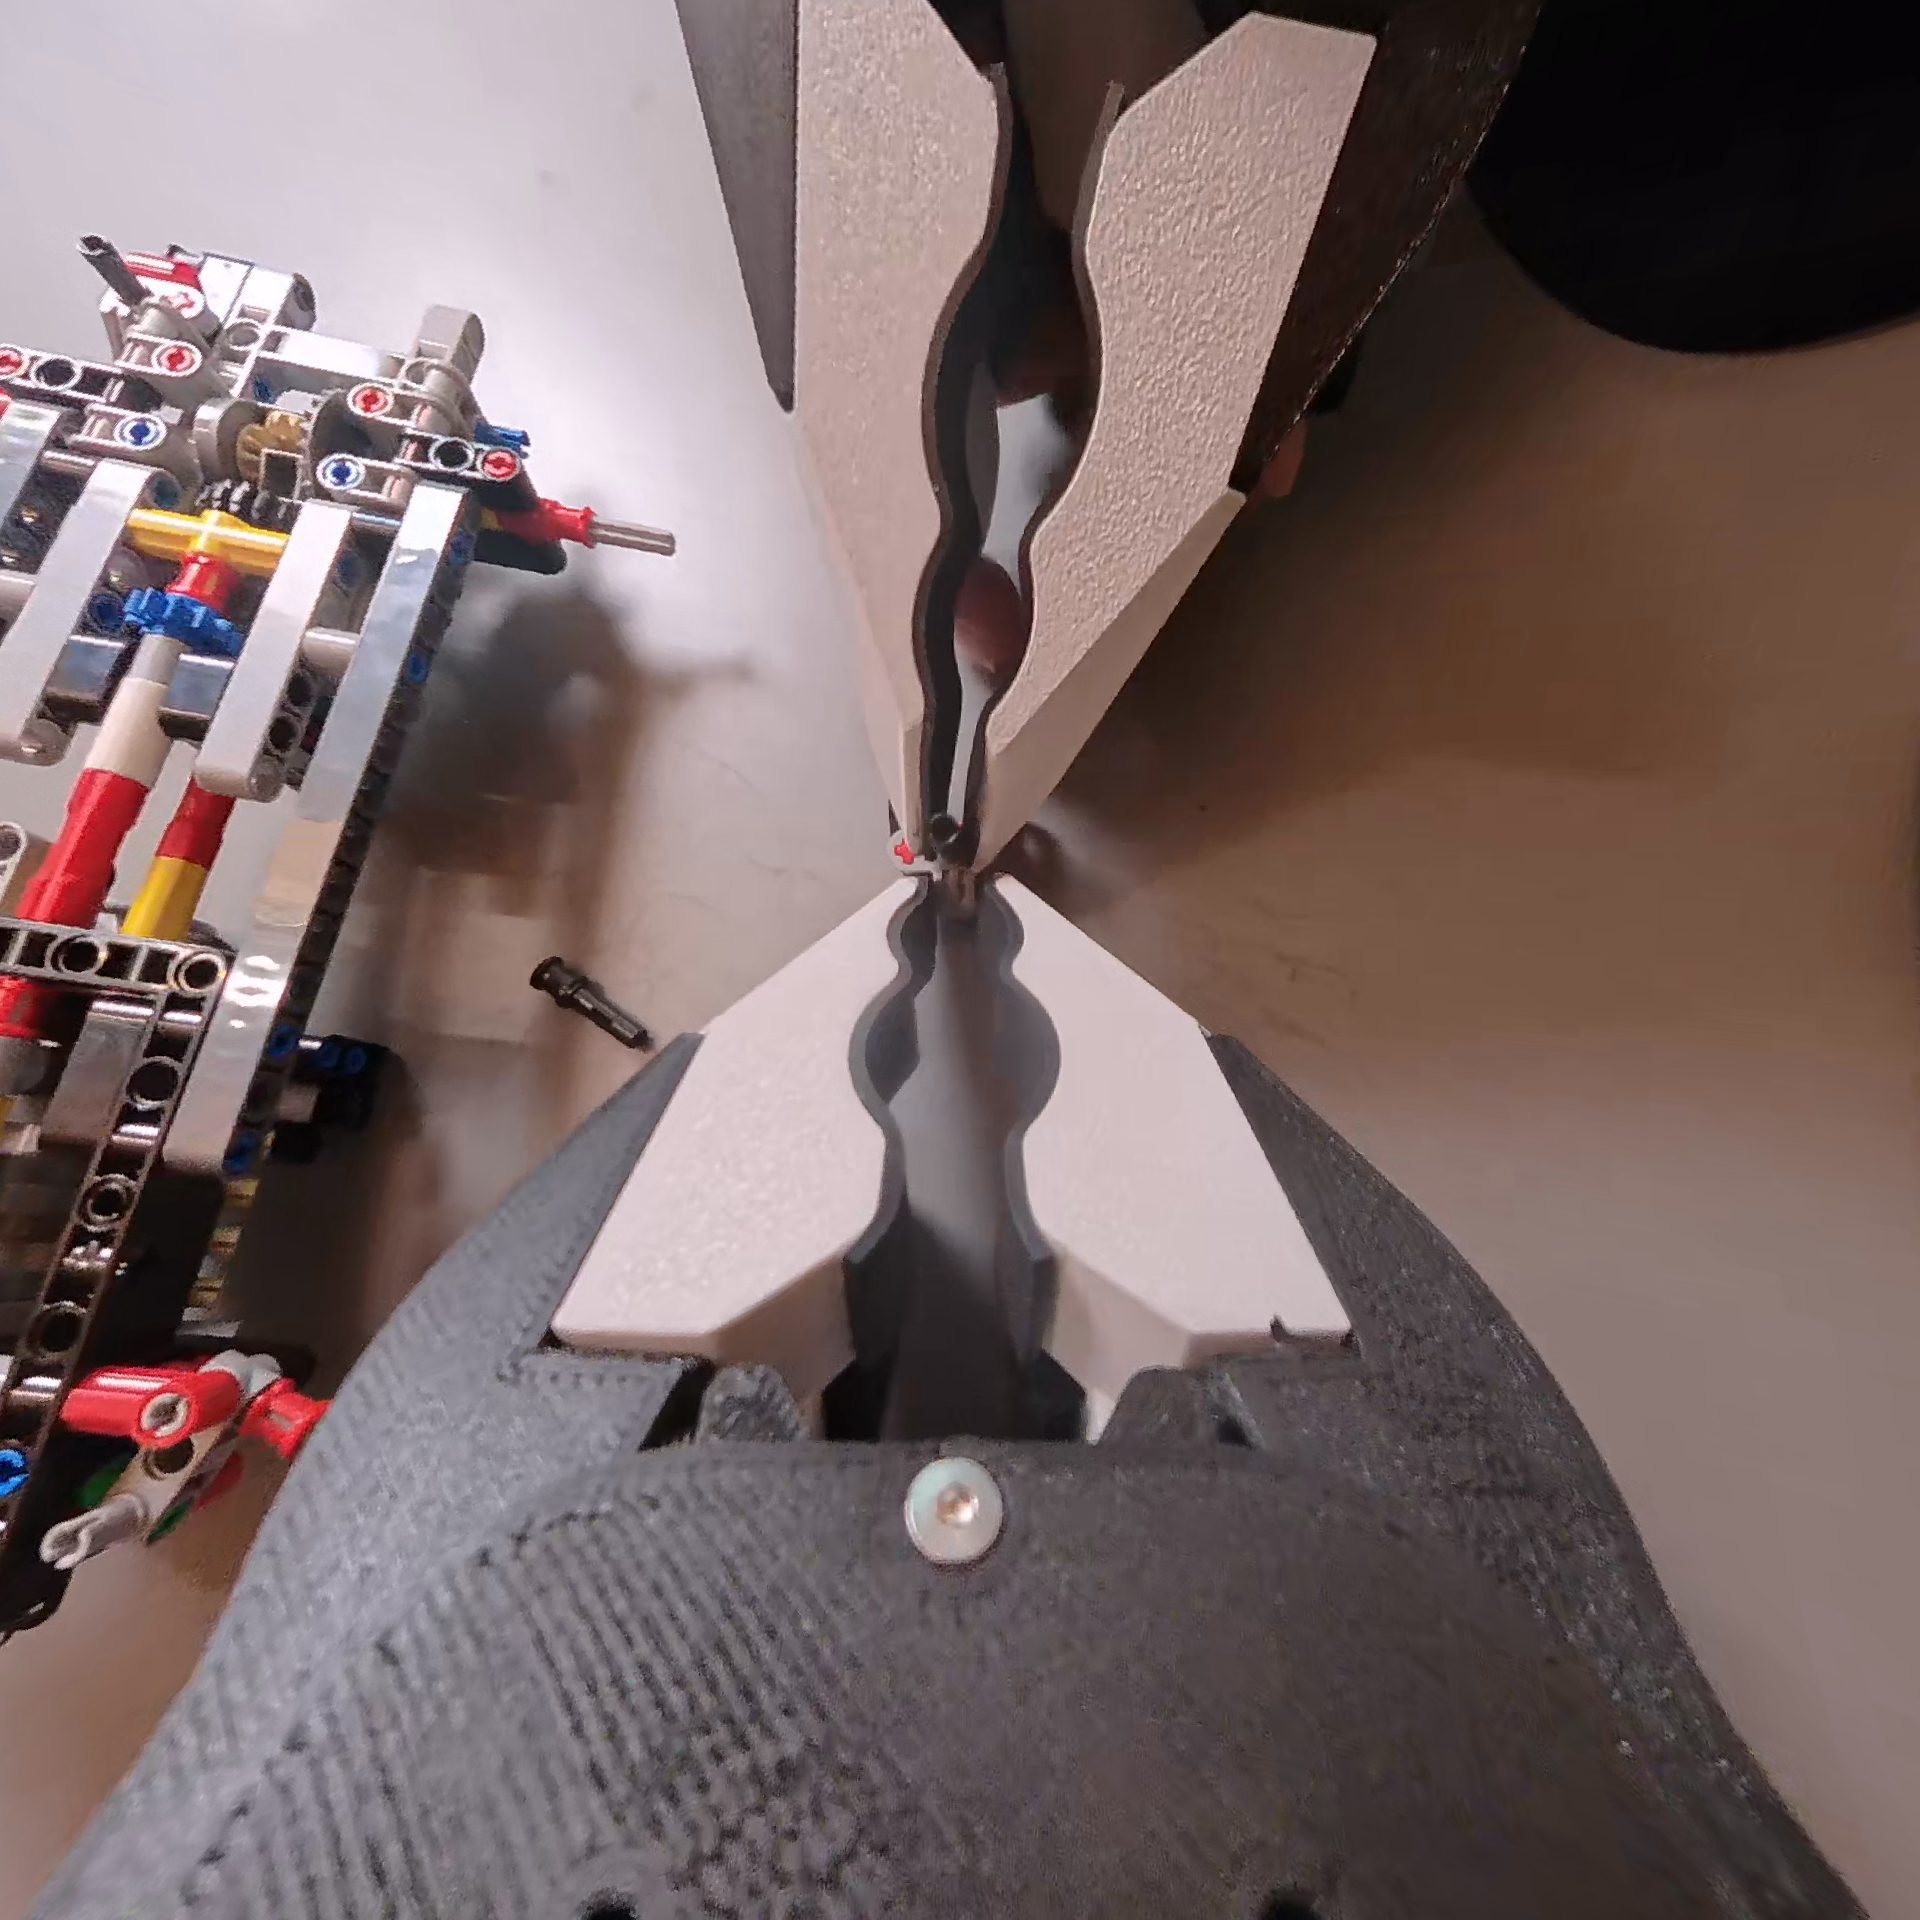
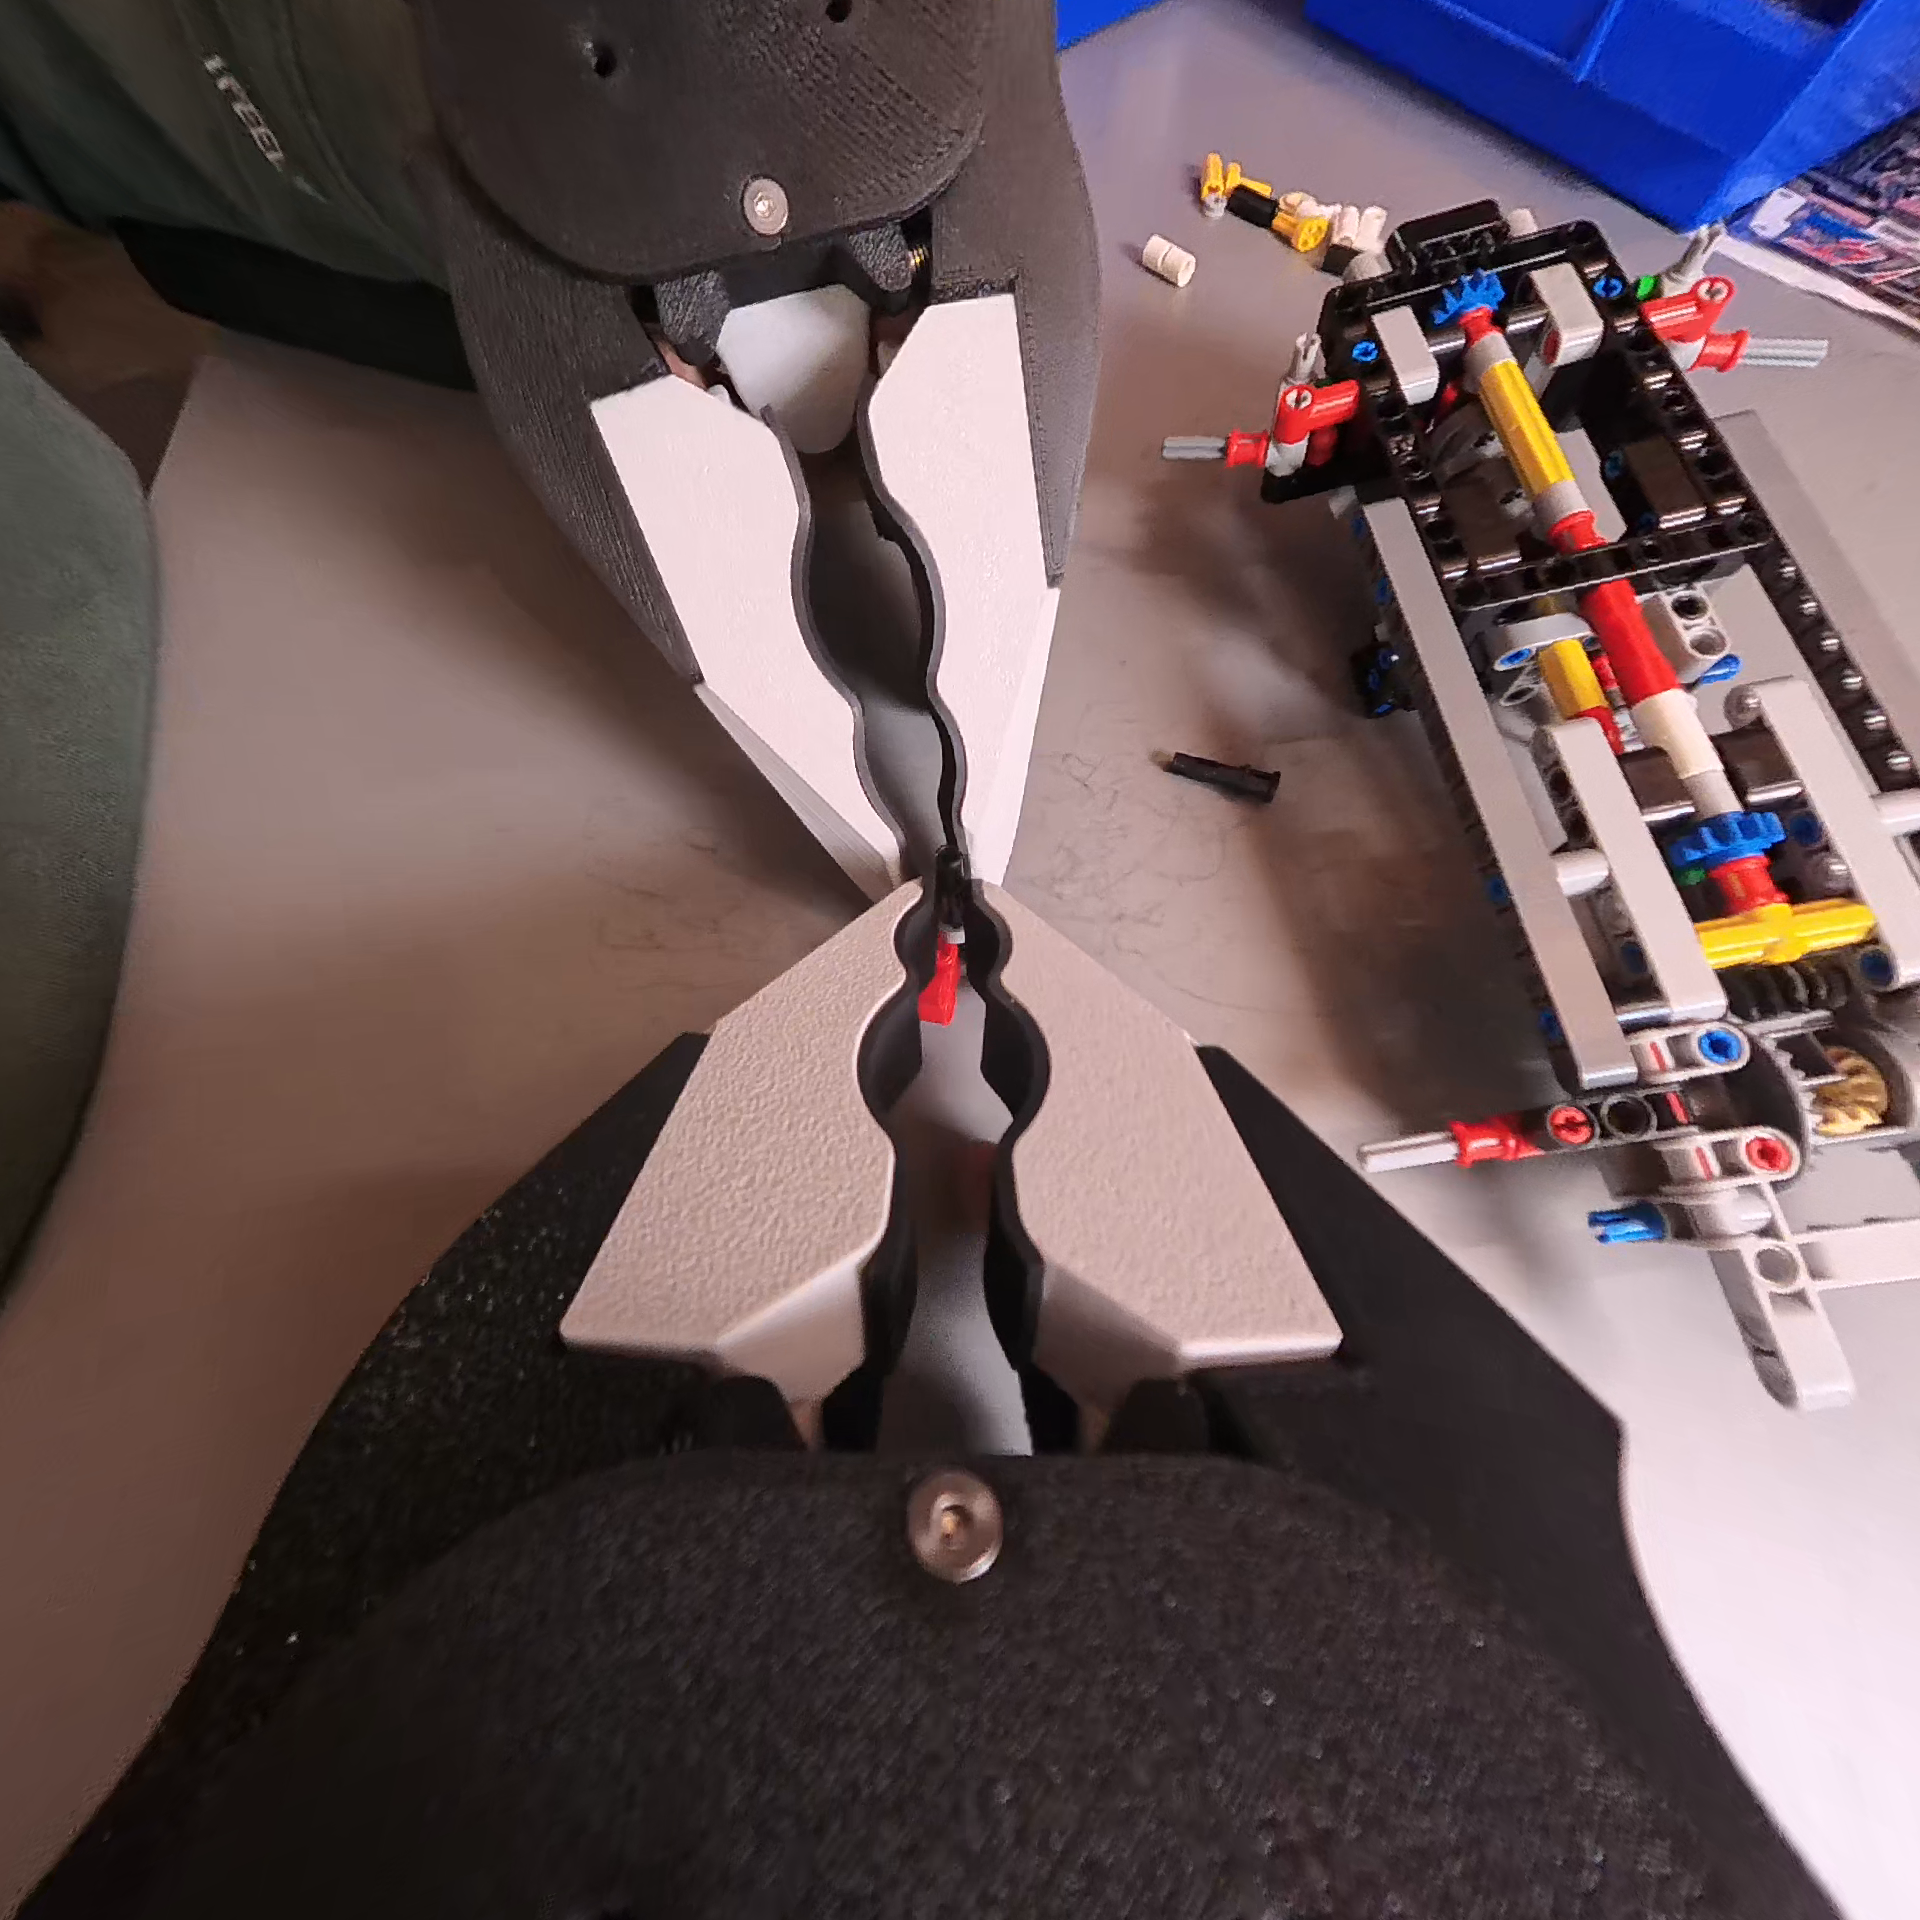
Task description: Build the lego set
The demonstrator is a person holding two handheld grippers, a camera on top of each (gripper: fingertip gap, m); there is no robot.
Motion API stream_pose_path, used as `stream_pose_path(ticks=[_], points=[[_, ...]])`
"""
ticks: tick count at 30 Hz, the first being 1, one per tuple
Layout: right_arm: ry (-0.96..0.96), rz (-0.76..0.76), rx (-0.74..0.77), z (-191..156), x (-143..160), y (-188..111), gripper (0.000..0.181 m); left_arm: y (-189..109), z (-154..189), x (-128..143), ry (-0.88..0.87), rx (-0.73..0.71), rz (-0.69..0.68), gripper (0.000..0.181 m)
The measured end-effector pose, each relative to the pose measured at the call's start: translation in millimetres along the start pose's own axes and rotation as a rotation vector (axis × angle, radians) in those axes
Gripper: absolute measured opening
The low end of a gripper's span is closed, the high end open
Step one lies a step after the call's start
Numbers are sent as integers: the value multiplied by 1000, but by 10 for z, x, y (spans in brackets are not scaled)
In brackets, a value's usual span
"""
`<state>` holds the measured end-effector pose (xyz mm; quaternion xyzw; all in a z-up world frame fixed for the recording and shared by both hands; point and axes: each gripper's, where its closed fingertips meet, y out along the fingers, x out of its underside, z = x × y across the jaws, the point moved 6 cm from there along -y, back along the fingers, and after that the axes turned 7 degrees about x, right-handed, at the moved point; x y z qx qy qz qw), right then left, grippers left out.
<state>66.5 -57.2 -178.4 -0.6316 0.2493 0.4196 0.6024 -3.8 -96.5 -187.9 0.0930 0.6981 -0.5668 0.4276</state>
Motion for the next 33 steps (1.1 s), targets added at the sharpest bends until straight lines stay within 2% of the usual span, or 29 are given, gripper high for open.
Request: stream_pose_path(ticks=[8,24,25,26,27,28,30,33], points=[[24,11,-72,-25,8,-8,0,5,47,-1,-32,57,-15,6],[44,17,-105,-31,-5,-7,0,6,65,-8,-41,94,-42,7],[69,87,-119,-30,-69,-36,1,9,67,-4,-39,96,-44,7],[169,315,-179,-15,-285,-163,0,13,69,-4,-37,97,-46,7],[158,276,-151,25,-295,-174,0,14,71,-6,-39,97,-45,7],[29,161,-68,27,-191,-121,1,12,71,-3,-46,101,-40,7],[118,156,-108,11,-132,-131,0,-5,68,15,-63,119,-32,7],[133,177,-63,135,-157,-269,1,-20,66,31,-73,117,-29,7]])
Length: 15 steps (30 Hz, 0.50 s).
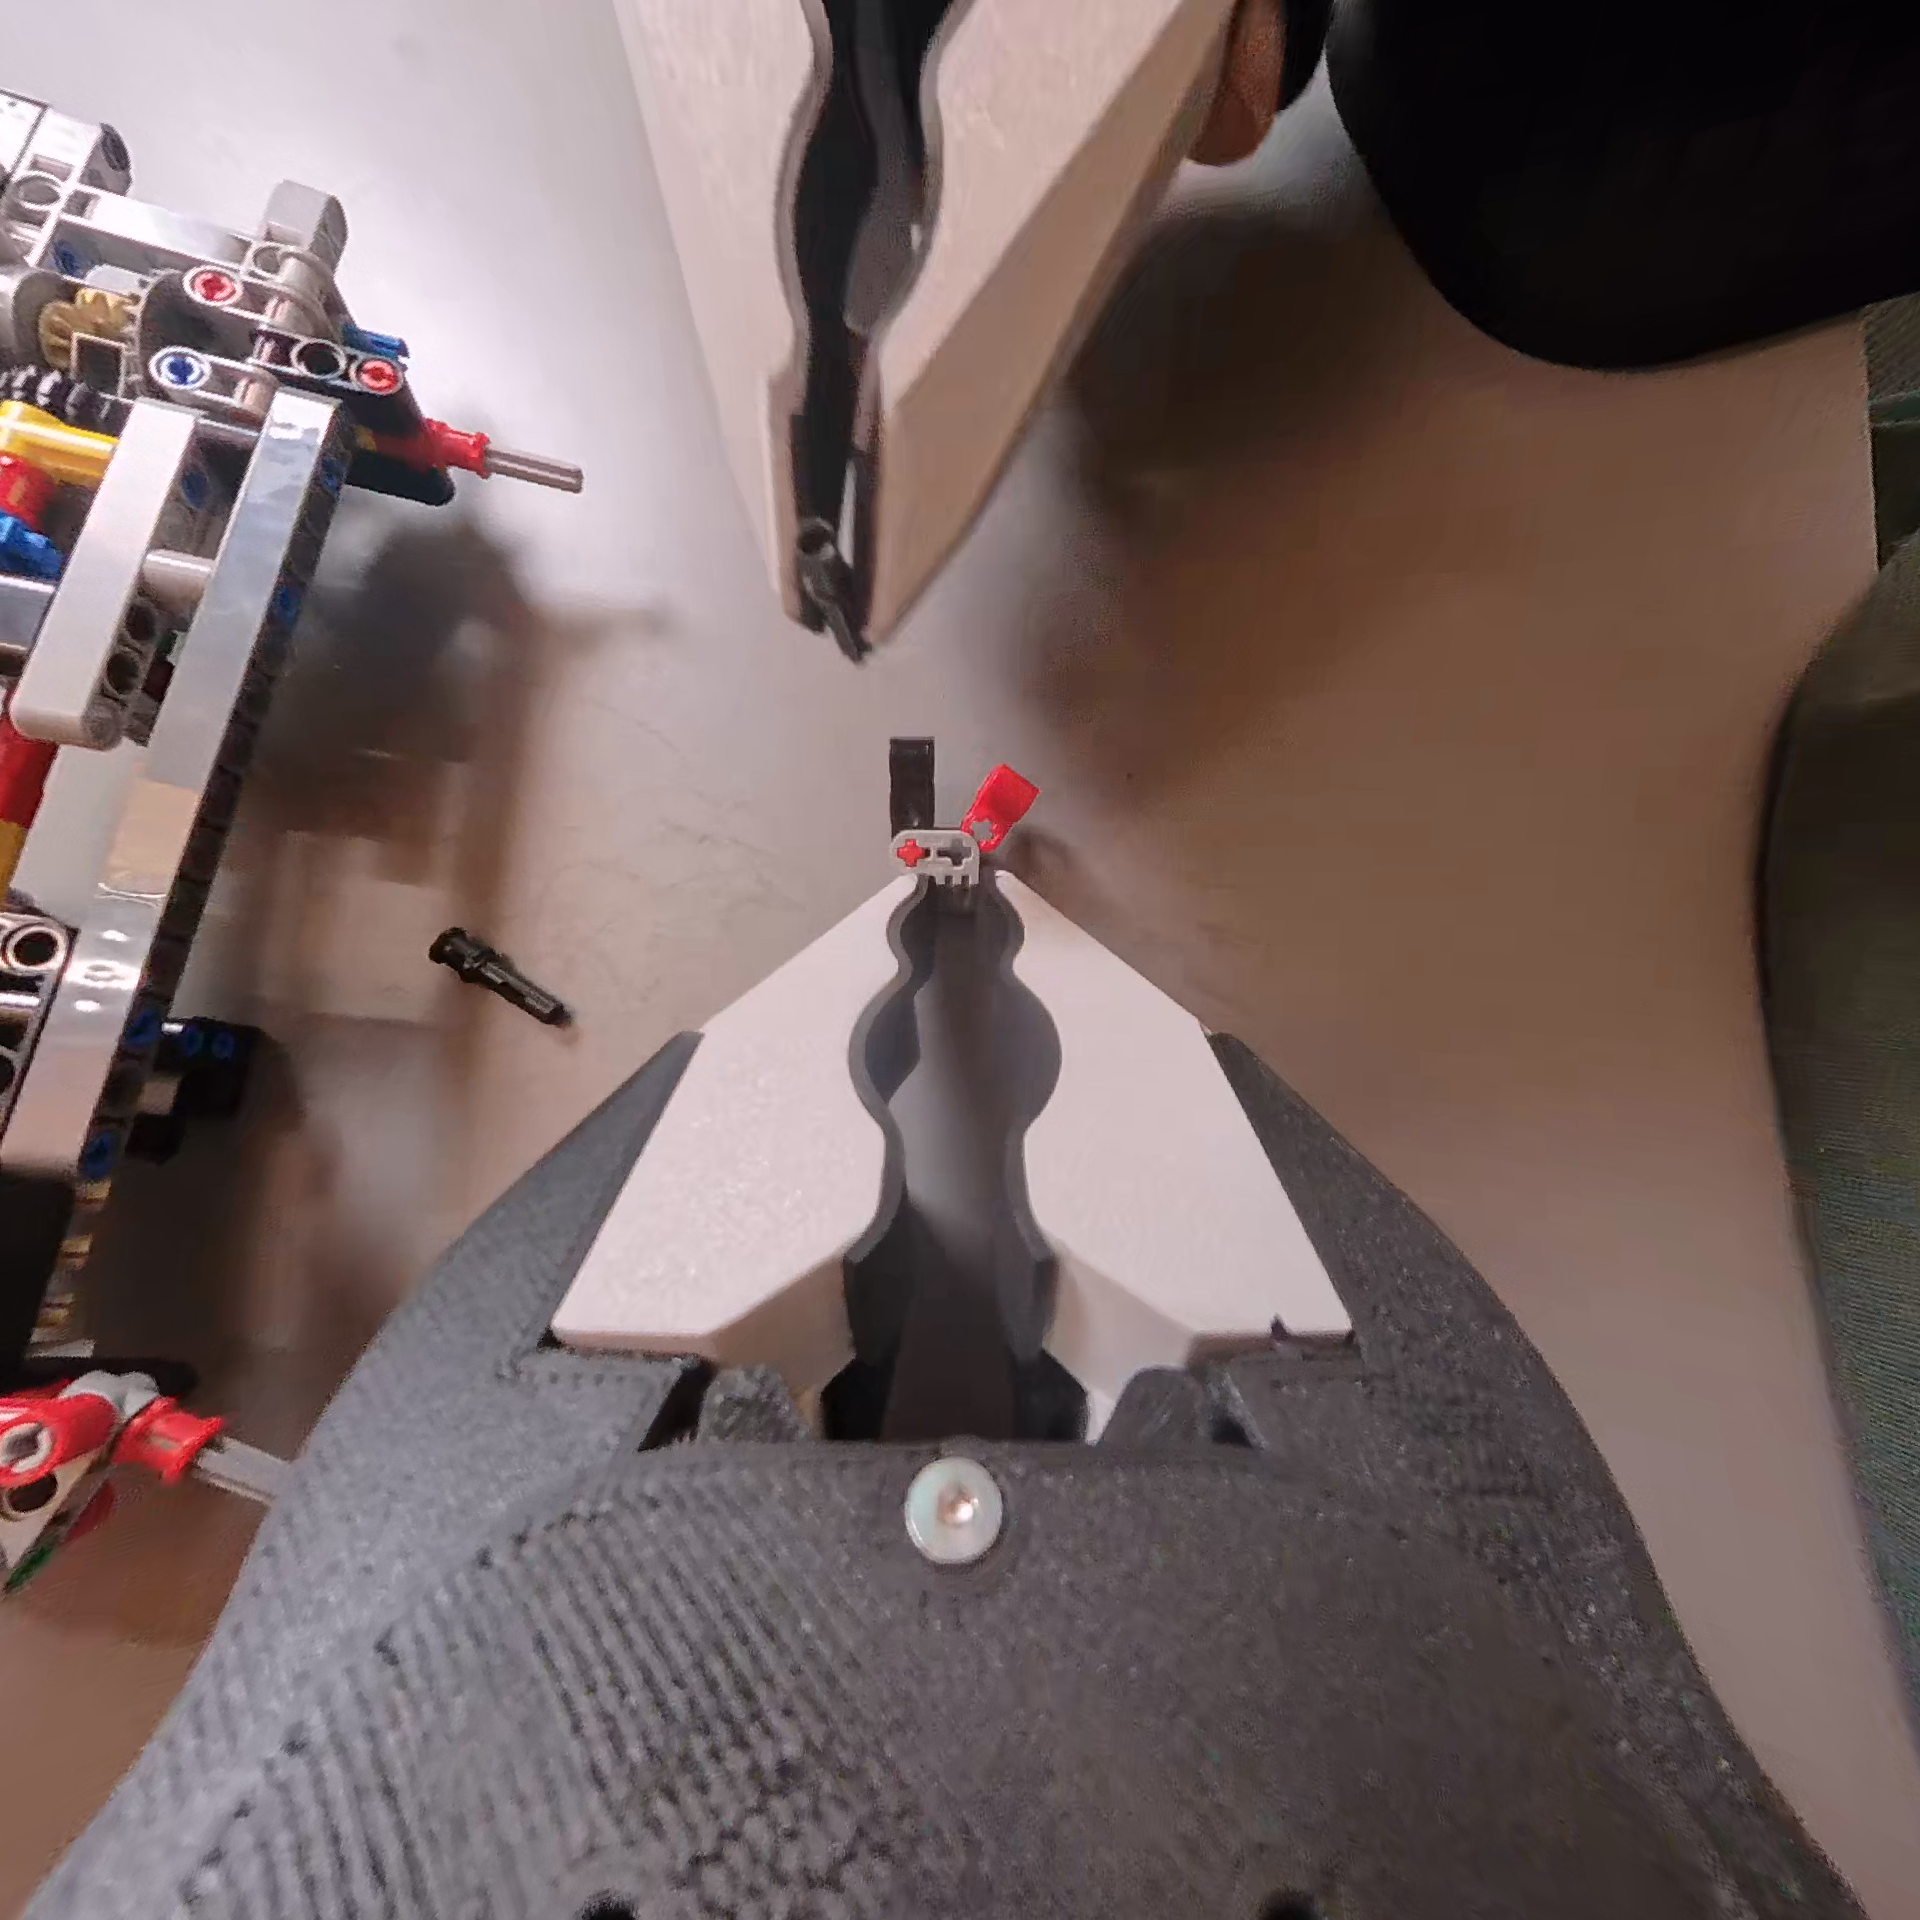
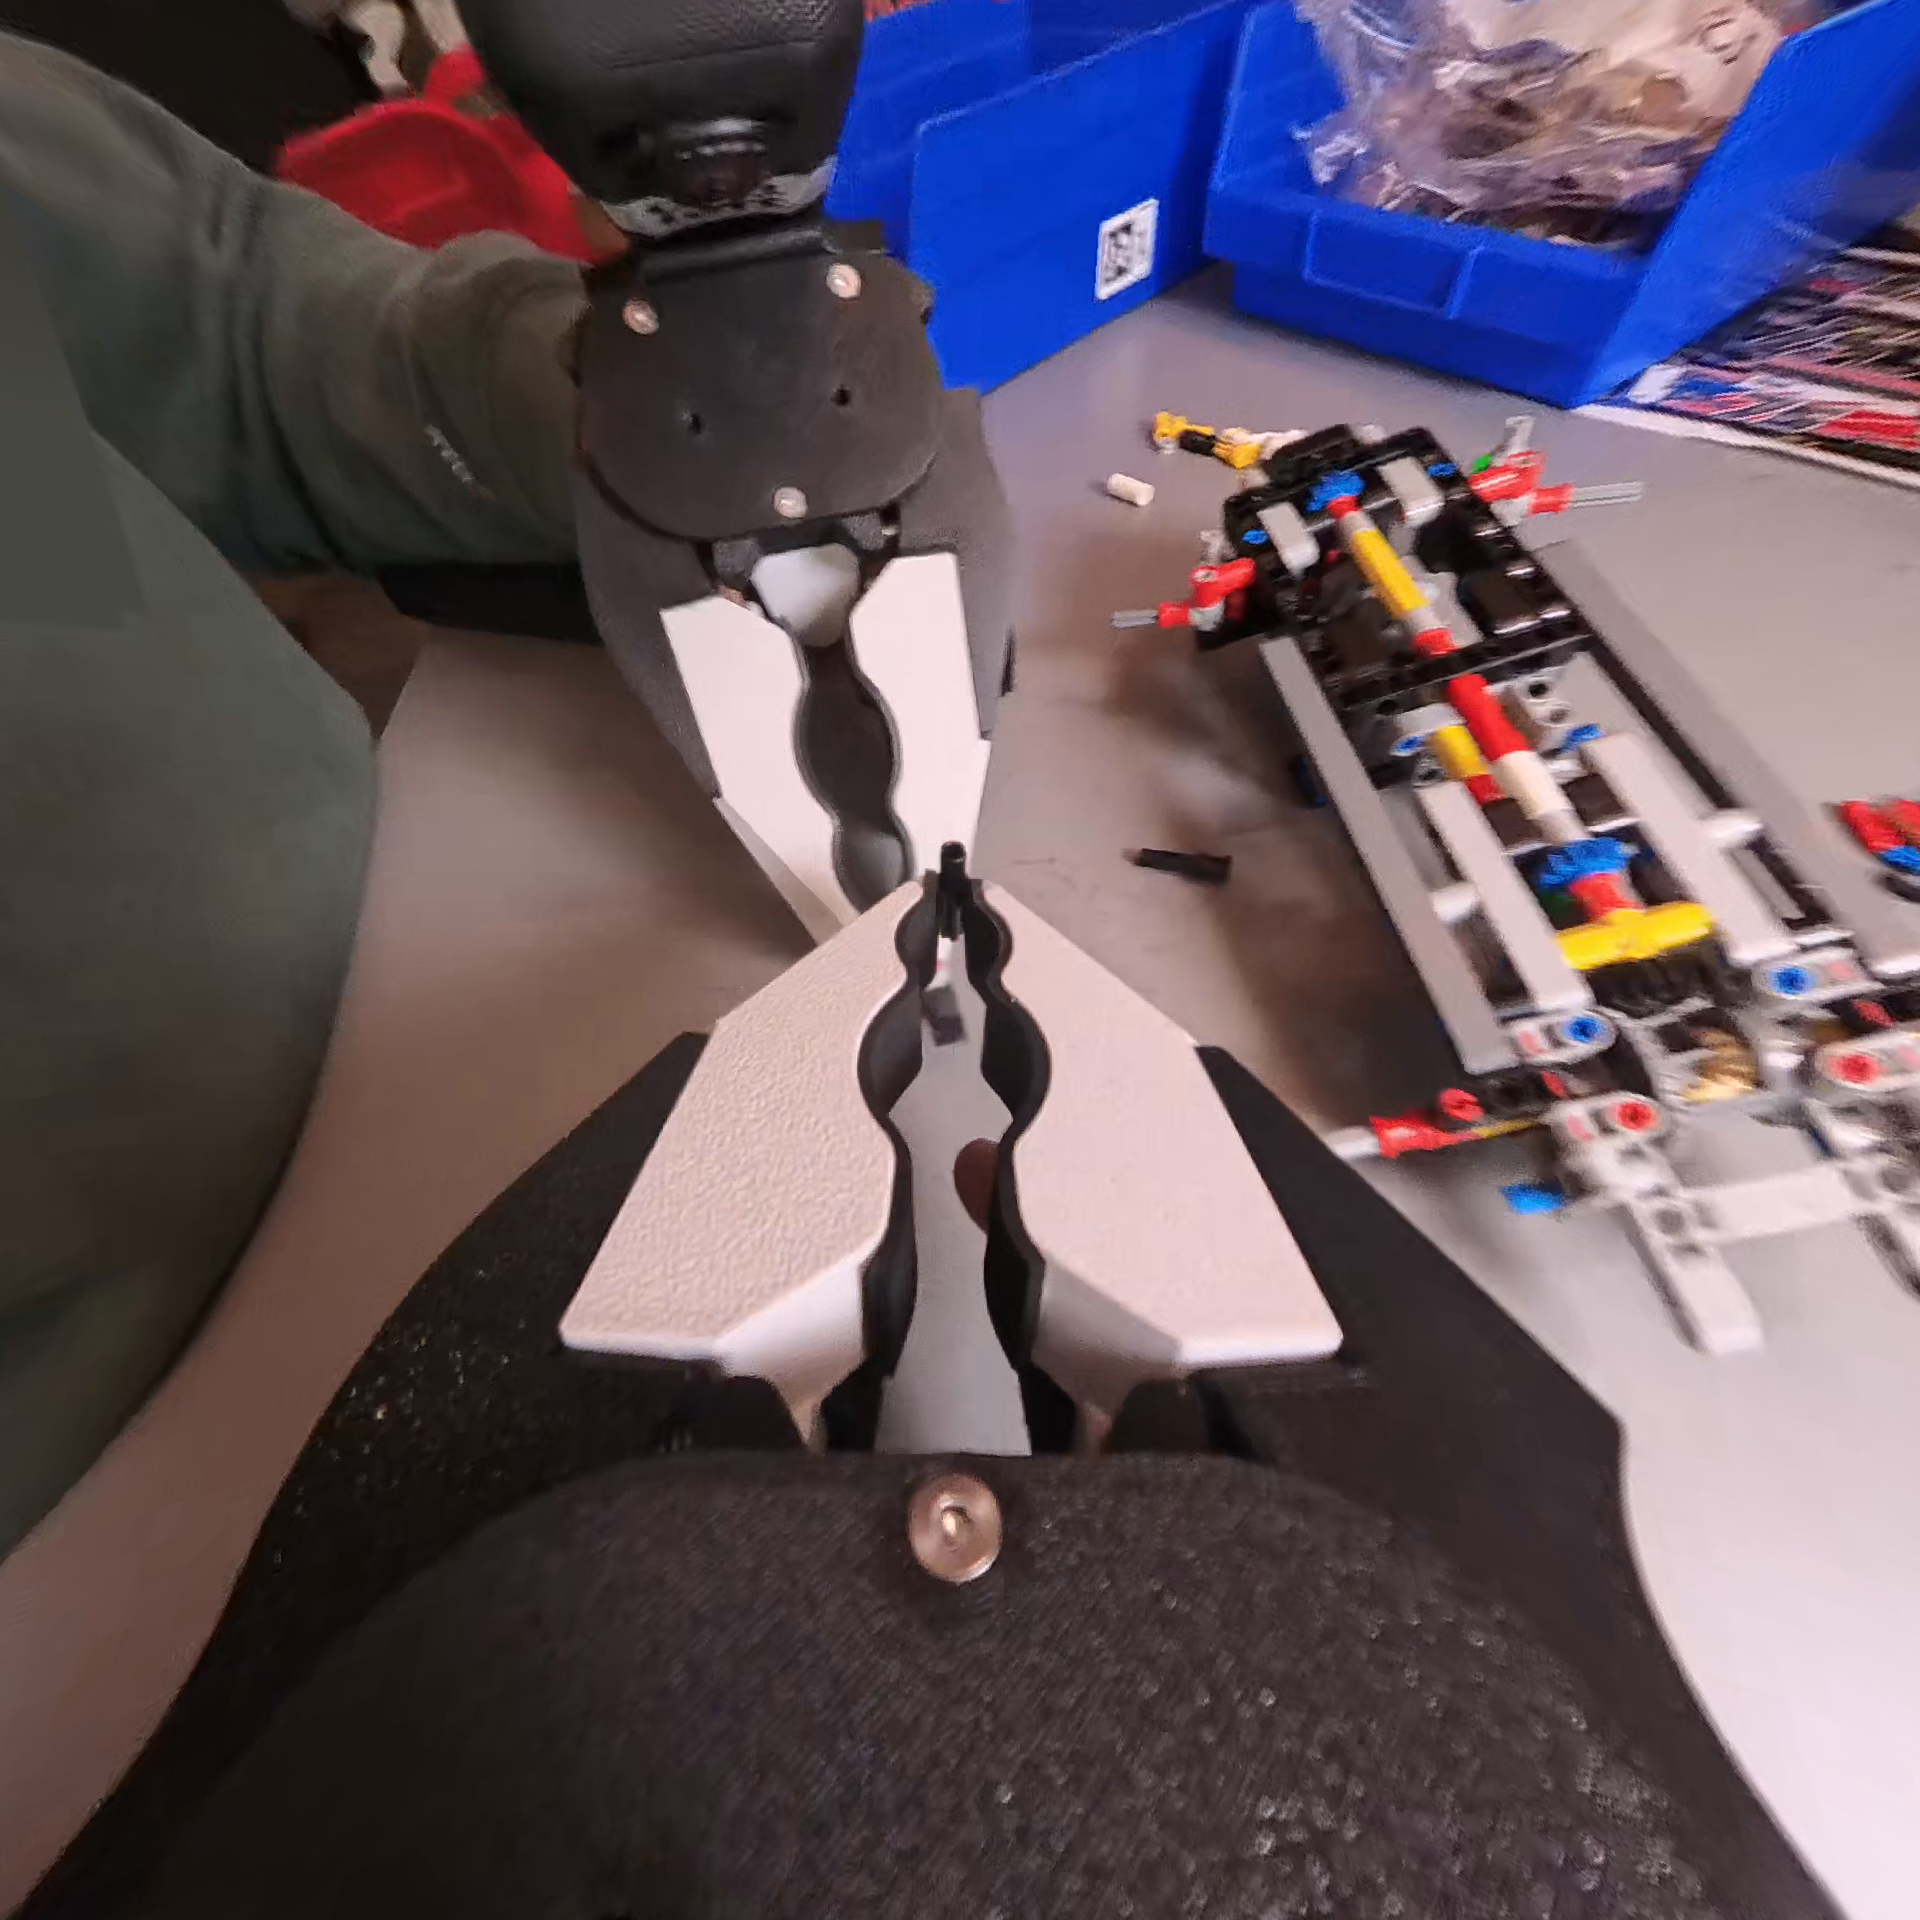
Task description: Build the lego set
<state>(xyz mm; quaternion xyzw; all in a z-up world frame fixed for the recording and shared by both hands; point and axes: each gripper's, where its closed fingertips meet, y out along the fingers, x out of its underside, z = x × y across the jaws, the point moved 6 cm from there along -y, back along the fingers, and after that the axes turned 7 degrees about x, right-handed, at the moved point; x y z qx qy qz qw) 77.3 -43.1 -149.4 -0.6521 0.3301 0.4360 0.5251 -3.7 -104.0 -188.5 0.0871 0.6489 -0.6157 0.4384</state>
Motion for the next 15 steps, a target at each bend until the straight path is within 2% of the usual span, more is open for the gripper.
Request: stream_pose_path(ticks=[7,15], points=[[-214,-314,160,134,349,-20,2,-19,-10,3,-29,6,0,6],[-319,-413,222,111,367,3,14,-34,-72,22,-64,-16,42,6]])
